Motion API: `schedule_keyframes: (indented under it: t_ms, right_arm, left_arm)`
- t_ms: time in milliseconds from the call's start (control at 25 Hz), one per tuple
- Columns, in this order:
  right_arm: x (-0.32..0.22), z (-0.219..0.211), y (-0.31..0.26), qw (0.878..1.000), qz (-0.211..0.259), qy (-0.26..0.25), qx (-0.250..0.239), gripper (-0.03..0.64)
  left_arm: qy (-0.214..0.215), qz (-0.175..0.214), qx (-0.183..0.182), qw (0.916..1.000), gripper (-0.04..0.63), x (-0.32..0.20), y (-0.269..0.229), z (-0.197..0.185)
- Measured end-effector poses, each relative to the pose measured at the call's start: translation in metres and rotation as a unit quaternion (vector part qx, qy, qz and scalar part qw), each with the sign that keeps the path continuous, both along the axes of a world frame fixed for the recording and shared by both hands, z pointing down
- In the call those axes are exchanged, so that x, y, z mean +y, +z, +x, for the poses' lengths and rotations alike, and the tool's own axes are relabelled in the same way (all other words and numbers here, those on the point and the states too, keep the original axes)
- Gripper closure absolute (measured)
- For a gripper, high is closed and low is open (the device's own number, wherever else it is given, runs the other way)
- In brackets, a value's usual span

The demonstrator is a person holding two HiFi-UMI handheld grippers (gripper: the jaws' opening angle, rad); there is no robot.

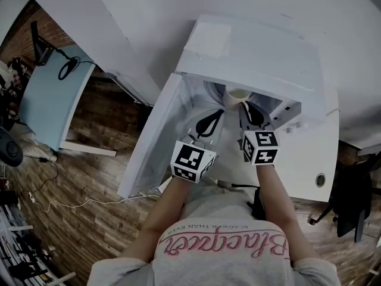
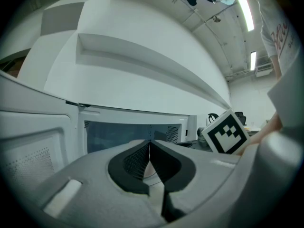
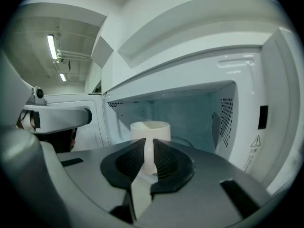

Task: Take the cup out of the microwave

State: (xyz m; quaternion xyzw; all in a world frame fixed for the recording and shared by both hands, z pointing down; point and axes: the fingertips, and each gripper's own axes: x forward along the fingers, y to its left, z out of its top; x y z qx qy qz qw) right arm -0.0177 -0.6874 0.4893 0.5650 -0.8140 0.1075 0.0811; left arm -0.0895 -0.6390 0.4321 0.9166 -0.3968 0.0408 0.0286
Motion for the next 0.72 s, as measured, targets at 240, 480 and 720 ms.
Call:
schedule_keyframes:
  t_ms: [240, 480, 720]
  right_arm:
    - [0.016, 0.000, -0.007, 1.000, 0.006, -0.022, 0.002, 0.565]
    - [0.029, 0.001, -0.013, 0.999, 0.007, -0.035, -0.004, 0.565]
    - [0.043, -0.001, -0.019, 0.999, 0.010, -0.050, -0.004, 0.565]
  left_arm:
    - [-0.014, 0.001, 0.008, 0.9999, 0.588, 0.011, -0.004, 0.002]
    - [-0.028, 0.003, 0.013, 0.9995, 0.589, 0.023, -0.009, 0.003]
    - [-0.045, 0.005, 0.019, 0.9988, 0.588, 0.035, -0.013, 0.000]
